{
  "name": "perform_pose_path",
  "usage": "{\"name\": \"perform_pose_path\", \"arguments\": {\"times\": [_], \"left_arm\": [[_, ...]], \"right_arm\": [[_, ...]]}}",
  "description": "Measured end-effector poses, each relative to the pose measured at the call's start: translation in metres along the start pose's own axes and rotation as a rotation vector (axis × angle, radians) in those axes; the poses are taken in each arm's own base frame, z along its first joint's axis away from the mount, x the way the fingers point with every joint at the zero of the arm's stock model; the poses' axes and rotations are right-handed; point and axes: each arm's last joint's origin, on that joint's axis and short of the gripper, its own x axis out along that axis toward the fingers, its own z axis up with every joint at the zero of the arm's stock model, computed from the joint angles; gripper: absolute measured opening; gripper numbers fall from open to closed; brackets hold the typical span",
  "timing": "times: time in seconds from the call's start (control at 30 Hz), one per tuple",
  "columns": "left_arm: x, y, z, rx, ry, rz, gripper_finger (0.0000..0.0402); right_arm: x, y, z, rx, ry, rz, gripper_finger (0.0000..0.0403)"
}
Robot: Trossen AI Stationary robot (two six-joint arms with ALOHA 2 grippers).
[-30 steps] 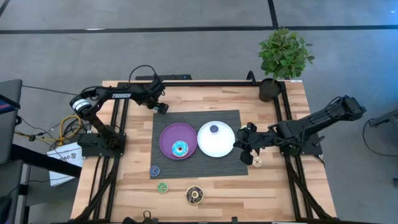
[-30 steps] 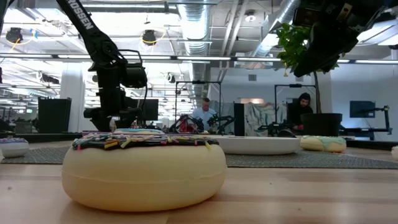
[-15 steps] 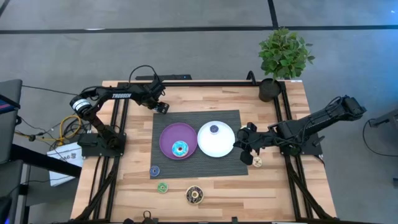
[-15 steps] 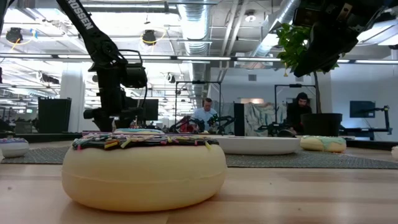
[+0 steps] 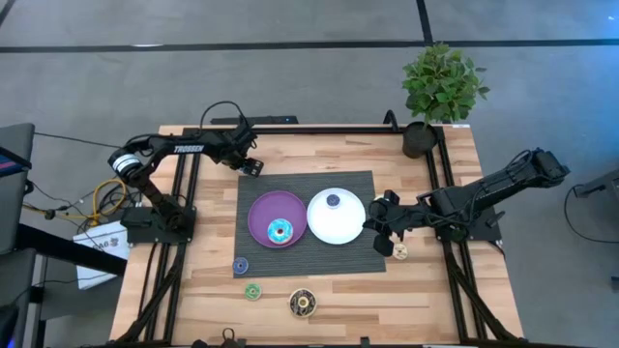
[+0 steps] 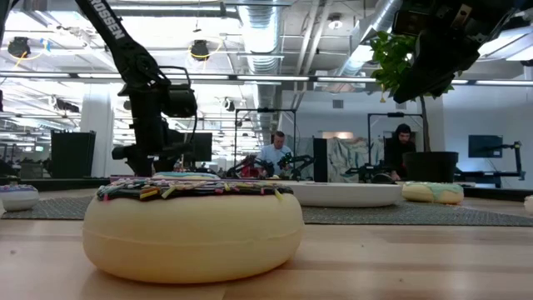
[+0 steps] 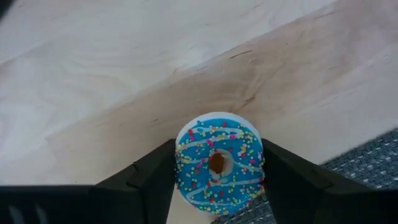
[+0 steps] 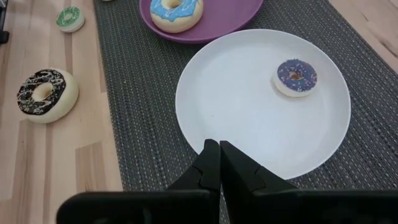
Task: Pick & Place donuts
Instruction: Put the small blue donut on the white plate
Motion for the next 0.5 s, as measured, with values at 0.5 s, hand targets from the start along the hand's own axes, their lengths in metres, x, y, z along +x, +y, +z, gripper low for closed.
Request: {"name": "perform_pose_path", "arguments": {"times": [0.5], "left_arm": [[-0.065,-0.06,0.036,0.184,-0.114,-0.19,0.0206]], "right_arm": [[0.0,0.0,0.0,0.002,0.001,0.001,0.0]]}}
